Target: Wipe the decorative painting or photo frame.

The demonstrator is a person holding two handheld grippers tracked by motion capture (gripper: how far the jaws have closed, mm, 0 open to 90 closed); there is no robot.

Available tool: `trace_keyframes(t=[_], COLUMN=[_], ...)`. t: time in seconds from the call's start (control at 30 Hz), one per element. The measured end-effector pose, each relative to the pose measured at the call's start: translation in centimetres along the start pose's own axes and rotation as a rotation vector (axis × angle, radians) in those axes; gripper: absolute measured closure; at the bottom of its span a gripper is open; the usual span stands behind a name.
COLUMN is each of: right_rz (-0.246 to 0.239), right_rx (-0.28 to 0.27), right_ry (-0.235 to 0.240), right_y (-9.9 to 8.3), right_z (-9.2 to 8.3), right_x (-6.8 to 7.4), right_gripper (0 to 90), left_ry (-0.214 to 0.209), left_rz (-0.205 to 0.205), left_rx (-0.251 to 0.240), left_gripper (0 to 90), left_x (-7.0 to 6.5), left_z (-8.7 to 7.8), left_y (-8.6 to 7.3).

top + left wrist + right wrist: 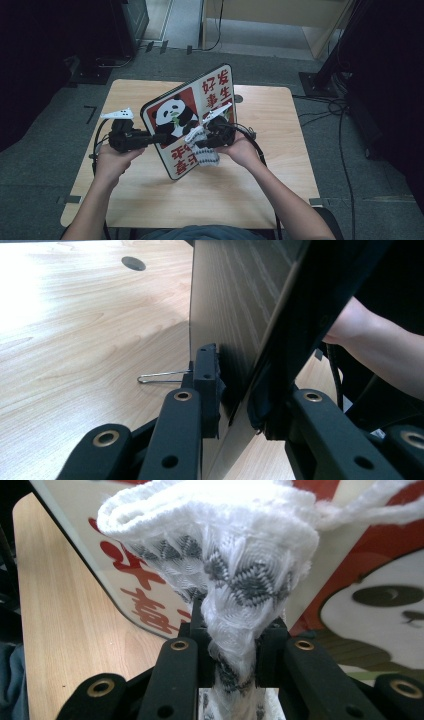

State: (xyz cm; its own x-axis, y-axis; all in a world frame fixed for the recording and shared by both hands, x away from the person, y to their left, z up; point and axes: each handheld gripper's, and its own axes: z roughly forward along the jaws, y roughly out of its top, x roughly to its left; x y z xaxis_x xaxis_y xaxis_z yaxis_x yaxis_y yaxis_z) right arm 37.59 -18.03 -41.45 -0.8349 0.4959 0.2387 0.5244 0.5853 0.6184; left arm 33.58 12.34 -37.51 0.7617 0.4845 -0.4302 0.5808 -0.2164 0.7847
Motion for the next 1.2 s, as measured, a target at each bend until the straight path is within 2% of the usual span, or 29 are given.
trace_keyframes(t=[0.6, 0.7, 0.9, 1.03, 1.13, 1.2], right_rz=[0.036, 0.023, 0.025, 0.023, 0.039, 0.028], right_rx=[0.068, 0.073, 0.081, 0.062, 0.05, 0.036], right_ry=[0.032, 0.028, 0.033, 0.042, 0.052, 0.049], right_y=[-2.2, -2.2, -1.9, -1.4, -0.8, -0.3], right_z=[2.1, 2.1, 1.8, 1.1, 0.3, -0.2], right_x=[-0.5, -0.5, -0.4, -0.2, 0.1, 0.4], right_gripper=[77.2, 77.2, 78.7, 79.4, 79.8, 79.7], left_ry=[-0.002, -0.009, -0.01, -0.007, -0.001, 0.001], left_rz=[-0.006, -0.03, -0.03, -0.027, -0.025, -0.021], left_rx=[-0.003, -0.006, -0.009, -0.008, -0.014, -0.012], left_gripper=[74.8, 74.4, 74.1, 74.0, 74.1, 74.1], left_x=[0.0, 0.1, 0.1, 0.0, 0.0, -0.1], left_z=[0.0, 0.0, 0.0, 0.0, 0.0, 0.0], left_y=[-0.1, -0.1, -0.1, -0.2, -0.2, -0.2])
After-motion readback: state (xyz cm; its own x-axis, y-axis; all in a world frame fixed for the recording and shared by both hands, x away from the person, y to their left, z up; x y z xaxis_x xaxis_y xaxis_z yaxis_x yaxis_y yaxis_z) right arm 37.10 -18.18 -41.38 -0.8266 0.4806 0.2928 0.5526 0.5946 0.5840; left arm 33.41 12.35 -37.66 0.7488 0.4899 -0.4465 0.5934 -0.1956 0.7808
